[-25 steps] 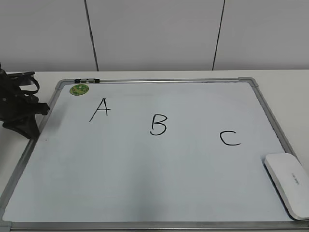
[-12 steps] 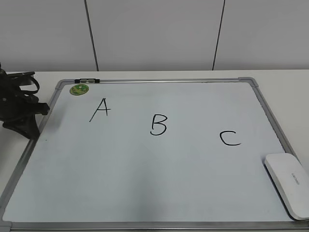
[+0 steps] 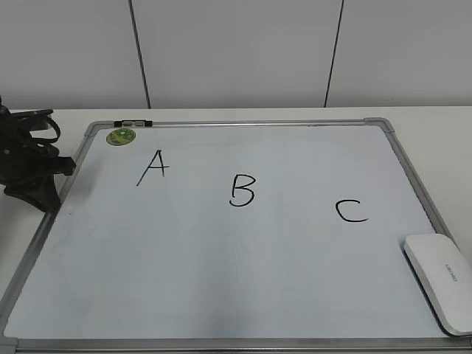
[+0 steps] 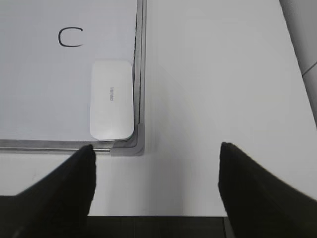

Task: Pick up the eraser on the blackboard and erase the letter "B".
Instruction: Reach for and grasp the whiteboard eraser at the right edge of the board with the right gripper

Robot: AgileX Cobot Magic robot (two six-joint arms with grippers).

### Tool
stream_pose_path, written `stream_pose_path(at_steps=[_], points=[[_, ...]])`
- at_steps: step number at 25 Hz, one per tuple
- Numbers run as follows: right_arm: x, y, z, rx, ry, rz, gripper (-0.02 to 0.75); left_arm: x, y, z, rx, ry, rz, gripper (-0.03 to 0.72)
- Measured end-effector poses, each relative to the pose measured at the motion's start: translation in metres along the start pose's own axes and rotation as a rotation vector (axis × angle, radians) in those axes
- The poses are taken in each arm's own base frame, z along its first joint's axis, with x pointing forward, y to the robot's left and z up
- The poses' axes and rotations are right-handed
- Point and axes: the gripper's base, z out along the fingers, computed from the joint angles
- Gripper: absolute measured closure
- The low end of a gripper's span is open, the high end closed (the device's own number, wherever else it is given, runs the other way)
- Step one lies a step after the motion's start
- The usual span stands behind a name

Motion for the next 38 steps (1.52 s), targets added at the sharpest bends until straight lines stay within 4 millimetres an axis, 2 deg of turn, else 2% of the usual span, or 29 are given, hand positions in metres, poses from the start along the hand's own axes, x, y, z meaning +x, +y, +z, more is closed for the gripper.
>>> stream_pose_path(at_steps=[3,6,11,17,27,33,38], points=[[-0.024,-0.001,0.011,-0.026,0.1,-0.001,0.147,0.0,0.0,0.0,0.0,0.0,0.0,0.678],[-0.043,0.002,0.024,-0.071,0.127,0.016,0.147,0.0,0.0,0.0,0.003,0.0,-0.002,0.678],[-0.067,0.006,0.052,-0.136,0.162,0.046,0.147,0.0,0.0,0.0,0.003,0.0,-0.002,0.678],[-0.086,0.008,0.098,-0.165,0.336,0.032,0.147,0.0,-0.001,0.0,0.006,-0.001,-0.005,0.678],[-0.088,0.016,0.181,-0.216,0.561,0.022,0.092,0.0,-0.001,0.0,0.007,0.001,-0.006,0.678],[-0.084,0.032,0.213,-0.248,0.6,-0.02,0.09,0.0,-0.001,0.0,0.009,0.001,-0.007,0.678],[-0.077,0.036,0.235,-0.237,0.656,-0.01,0.088,0.0,-0.001,0.0,0.009,0.001,-0.007,0.678]])
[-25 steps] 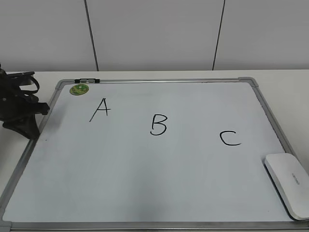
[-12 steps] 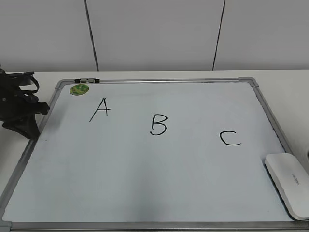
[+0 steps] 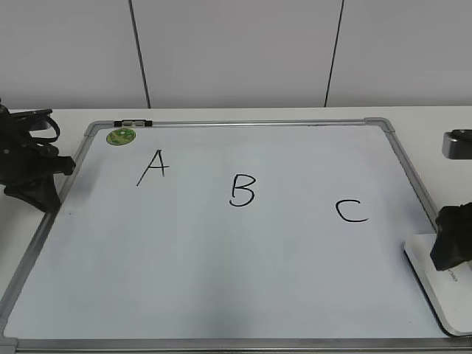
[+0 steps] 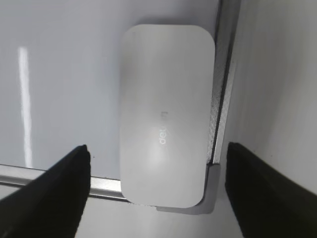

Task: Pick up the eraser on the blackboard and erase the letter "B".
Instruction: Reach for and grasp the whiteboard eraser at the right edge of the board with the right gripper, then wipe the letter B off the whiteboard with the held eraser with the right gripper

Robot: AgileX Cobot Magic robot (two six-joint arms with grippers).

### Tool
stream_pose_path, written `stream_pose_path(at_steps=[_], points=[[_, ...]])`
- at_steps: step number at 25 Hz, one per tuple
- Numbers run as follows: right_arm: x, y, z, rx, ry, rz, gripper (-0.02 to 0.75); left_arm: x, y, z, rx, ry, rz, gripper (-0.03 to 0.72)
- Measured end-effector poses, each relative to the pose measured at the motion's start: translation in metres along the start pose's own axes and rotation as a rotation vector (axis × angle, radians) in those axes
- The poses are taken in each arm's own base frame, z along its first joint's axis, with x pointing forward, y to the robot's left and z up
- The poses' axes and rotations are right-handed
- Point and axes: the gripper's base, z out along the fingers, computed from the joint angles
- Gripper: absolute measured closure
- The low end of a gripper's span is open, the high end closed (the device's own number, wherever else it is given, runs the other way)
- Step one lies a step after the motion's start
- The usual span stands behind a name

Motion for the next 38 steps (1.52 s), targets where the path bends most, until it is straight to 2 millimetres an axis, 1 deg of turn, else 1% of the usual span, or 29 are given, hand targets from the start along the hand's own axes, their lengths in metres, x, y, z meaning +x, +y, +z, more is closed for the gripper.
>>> stream_pose_path(at_steps=[6,17,38], points=[[-0.007,-0.003,0.021,0.006,0.045,0.004,0.089,0.0,0.0,0.0,0.0,0.0,0.0,0.678],[-0.01,-0.007,0.048,0.009,0.119,0.005,0.09,0.0,0.0,0.0,0.0,0.0,0.0,0.678],[-0.013,-0.007,0.052,0.013,0.105,0.005,0.112,0.0,0.0,0.0,0.0,0.002,0.0,0.678]])
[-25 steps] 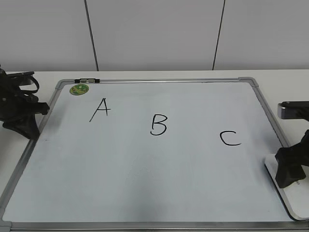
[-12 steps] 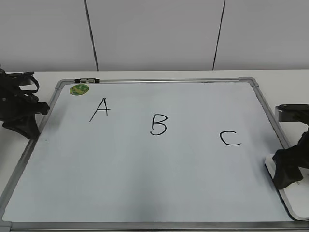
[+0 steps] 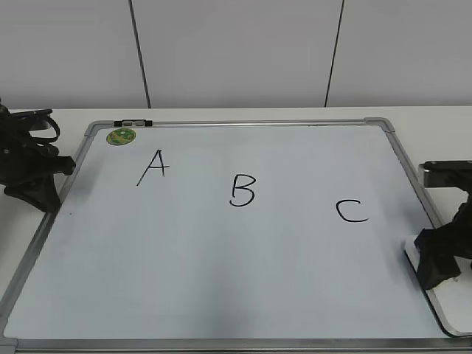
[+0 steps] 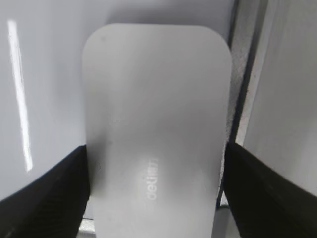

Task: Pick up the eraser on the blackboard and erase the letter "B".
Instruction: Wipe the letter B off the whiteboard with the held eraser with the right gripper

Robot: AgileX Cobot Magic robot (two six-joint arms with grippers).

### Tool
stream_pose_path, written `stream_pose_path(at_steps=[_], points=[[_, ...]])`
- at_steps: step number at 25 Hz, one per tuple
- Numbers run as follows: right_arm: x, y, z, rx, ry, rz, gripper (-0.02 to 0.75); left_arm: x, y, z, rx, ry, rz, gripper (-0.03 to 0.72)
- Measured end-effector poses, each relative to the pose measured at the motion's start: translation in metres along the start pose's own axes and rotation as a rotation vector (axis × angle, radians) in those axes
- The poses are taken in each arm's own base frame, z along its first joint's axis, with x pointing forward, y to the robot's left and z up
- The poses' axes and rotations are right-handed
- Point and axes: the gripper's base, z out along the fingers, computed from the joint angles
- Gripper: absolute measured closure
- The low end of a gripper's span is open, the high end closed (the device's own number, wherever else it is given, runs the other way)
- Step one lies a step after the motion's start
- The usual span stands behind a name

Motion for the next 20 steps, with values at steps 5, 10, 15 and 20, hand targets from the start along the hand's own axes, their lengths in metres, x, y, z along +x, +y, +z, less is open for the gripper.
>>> stream_pose_path(at_steps=[5,10,15,20], points=[[-0.0006,-0.0003,0.0055,-0.003,0.016,0.004,0.122,0.0,0.0,0.0,0.0,0.0,0.0,0.678],[-0.0009,-0.0001,0.0055,-0.005,0.014,0.006,0.169,0.0,0.0,0.0,0.0,0.0,0.0,0.678],[-0.0009,-0.0001,0.0055,-0.005,0.014,0.006,0.188,0.0,0.0,0.0,0.0,0.0,0.0,0.678],[-0.0009,-0.0001,0.0055,-0.005,0.014,0.006,0.188,0.0,0.0,0.0,0.0,0.0,0.0,0.678]])
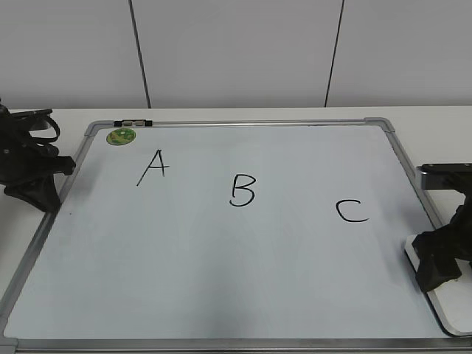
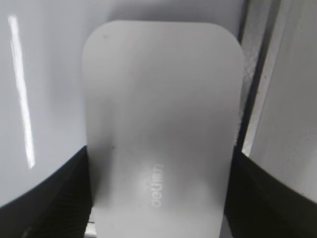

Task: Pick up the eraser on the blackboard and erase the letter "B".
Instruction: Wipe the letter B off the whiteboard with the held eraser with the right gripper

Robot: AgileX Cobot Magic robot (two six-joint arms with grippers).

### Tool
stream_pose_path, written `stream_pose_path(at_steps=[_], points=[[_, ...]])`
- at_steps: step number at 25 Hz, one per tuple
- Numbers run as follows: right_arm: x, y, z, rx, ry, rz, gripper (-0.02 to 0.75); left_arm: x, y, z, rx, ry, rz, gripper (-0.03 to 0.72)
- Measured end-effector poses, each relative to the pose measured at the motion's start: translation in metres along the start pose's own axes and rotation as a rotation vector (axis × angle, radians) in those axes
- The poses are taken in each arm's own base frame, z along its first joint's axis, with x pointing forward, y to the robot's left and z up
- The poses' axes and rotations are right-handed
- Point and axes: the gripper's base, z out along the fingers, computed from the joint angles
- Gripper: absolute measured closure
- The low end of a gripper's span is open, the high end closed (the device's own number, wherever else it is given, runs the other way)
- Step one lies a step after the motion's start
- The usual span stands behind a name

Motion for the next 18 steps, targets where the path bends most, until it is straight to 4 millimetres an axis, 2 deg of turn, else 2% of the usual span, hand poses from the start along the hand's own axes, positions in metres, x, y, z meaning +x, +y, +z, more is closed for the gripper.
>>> stream_pose_path(at_steps=[4,13,18], points=[[0.001,0.001,-0.006,0.0,-0.017,-0.001,0.189,0.0,0.0,0.0,0.0,0.0,0.0,0.678],[0.008,0.005,-0.04,-0.012,-0.115,-0.027,0.189,0.0,0.0,0.0,0.0,0.0,0.0,0.678],[0.0,0.025,-0.062,-0.036,-0.132,-0.11,0.189,0.0,0.0,0.0,0.0,0.0,0.0,0.678]])
